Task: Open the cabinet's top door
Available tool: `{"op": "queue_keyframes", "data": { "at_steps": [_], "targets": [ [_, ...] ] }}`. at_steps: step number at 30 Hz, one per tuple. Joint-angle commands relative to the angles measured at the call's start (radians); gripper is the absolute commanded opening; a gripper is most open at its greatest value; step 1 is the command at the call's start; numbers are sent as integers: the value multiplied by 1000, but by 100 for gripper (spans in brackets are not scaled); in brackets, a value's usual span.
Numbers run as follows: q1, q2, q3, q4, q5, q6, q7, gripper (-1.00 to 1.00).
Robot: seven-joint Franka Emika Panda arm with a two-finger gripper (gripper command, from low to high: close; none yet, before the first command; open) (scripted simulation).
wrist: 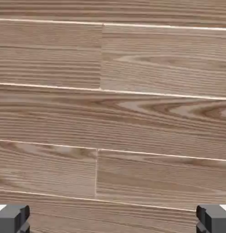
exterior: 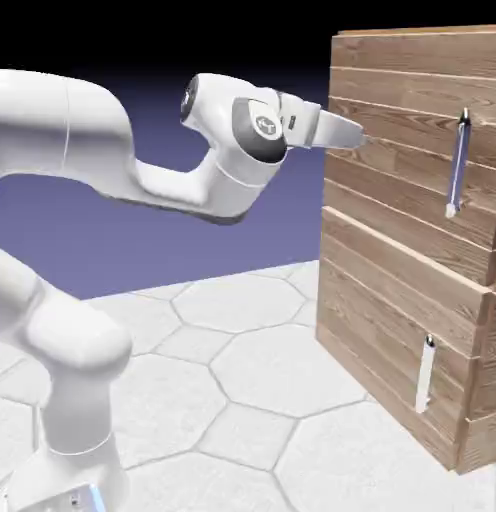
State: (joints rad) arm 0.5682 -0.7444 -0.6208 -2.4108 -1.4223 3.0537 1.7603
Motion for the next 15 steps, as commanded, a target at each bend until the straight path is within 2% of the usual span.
{"op": "queue_keyframes", "data": {
  "at_steps": [1, 15],
  "targets": [
    [17, -5, -19, 12, -44, 1, 31, 0],
    [255, -80, -285, 183, -653, 8, 468, 0]
  ]
}}
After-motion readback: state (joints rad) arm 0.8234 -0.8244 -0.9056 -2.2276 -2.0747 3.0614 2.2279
